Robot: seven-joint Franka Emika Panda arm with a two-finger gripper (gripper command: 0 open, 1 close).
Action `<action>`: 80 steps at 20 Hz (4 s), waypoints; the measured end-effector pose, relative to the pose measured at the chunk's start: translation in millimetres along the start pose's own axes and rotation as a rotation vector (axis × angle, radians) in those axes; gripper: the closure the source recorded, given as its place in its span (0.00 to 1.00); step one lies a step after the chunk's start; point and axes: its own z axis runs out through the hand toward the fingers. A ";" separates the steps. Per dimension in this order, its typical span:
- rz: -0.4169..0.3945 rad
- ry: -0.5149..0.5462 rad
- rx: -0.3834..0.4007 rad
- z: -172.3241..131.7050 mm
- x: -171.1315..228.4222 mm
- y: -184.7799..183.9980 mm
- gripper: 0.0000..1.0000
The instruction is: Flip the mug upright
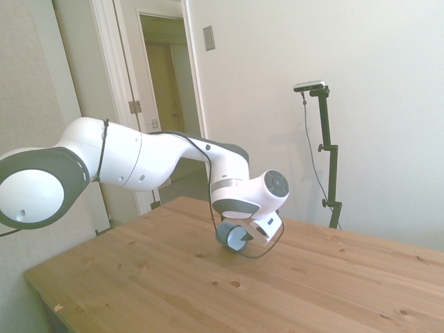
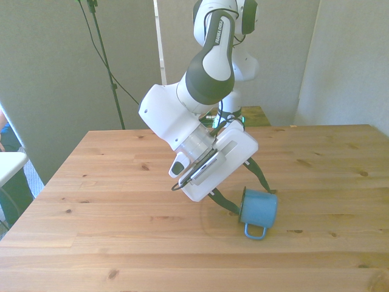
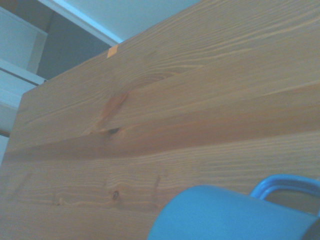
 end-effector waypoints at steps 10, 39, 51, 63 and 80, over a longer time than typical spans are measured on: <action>-0.016 -0.011 0.068 1.5 -0.8 -0.1 0.00; -0.003 -0.069 0.165 -18.4 3.7 24.3 1.00; -0.006 -0.092 0.170 -4.0 9.7 22.9 1.00; -0.023 -0.093 0.175 -12.4 6.6 17.6 1.00; -0.114 0.259 -0.339 -6.3 -42.4 -77.3 1.00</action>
